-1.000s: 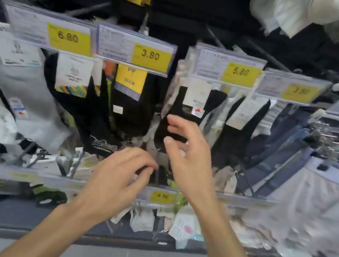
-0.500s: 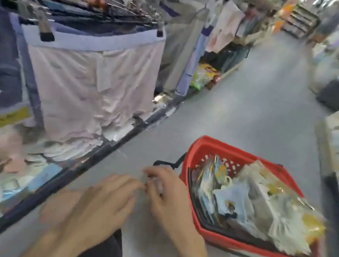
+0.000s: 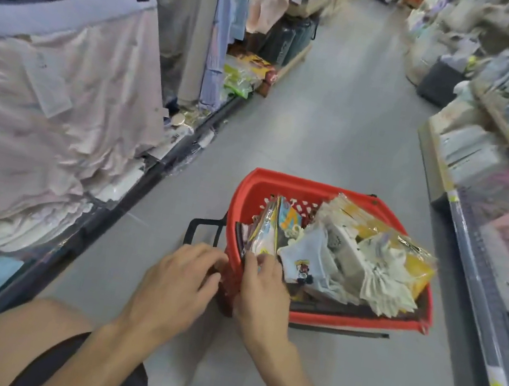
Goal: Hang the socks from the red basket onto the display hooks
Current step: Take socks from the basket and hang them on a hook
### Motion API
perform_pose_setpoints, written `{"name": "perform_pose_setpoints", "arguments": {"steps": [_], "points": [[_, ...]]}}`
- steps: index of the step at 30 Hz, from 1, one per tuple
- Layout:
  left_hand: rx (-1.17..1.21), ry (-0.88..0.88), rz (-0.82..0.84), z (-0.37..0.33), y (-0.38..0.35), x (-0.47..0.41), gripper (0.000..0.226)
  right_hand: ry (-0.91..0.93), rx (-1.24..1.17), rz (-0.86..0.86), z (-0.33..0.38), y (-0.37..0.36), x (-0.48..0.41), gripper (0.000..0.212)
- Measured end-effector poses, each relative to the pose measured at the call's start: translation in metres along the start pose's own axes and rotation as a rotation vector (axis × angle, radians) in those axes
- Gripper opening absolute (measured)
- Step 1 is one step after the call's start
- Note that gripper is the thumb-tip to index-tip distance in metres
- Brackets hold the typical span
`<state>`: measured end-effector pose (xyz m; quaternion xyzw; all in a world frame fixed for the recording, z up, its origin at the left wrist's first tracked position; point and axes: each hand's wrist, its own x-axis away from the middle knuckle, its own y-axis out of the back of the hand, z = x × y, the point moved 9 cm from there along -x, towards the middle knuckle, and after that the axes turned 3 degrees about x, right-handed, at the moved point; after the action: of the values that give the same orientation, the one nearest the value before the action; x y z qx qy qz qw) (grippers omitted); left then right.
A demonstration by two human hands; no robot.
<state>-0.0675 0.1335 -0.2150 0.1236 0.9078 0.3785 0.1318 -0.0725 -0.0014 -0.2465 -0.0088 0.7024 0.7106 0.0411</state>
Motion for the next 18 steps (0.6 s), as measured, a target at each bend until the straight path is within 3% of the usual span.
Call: {"name": "perform_pose_setpoints", "arguments": {"steps": [8, 14, 16, 18], "points": [[-0.006, -0.092, -0.072, -0.024, 0.000, -0.023, 0.024, 0.108, -0.132, 0.016, 0.003, -0.008, 0.021, 0.062], [-0.026, -0.128, 0.031, -0.036, -0.035, -0.042, 0.030, 0.209, -0.336, 0.110, 0.017, -0.002, 0.052, 0.038], [-0.023, -0.122, 0.087, -0.037, -0.049, -0.044, 0.031, 0.139, -0.434, -0.032, -0.008, 0.028, 0.052, 0.023], [-0.044, -0.132, 0.129, -0.037, -0.061, -0.044, 0.035, -0.023, -0.439, -0.323, -0.056, 0.065, 0.053, 0.020]]}}
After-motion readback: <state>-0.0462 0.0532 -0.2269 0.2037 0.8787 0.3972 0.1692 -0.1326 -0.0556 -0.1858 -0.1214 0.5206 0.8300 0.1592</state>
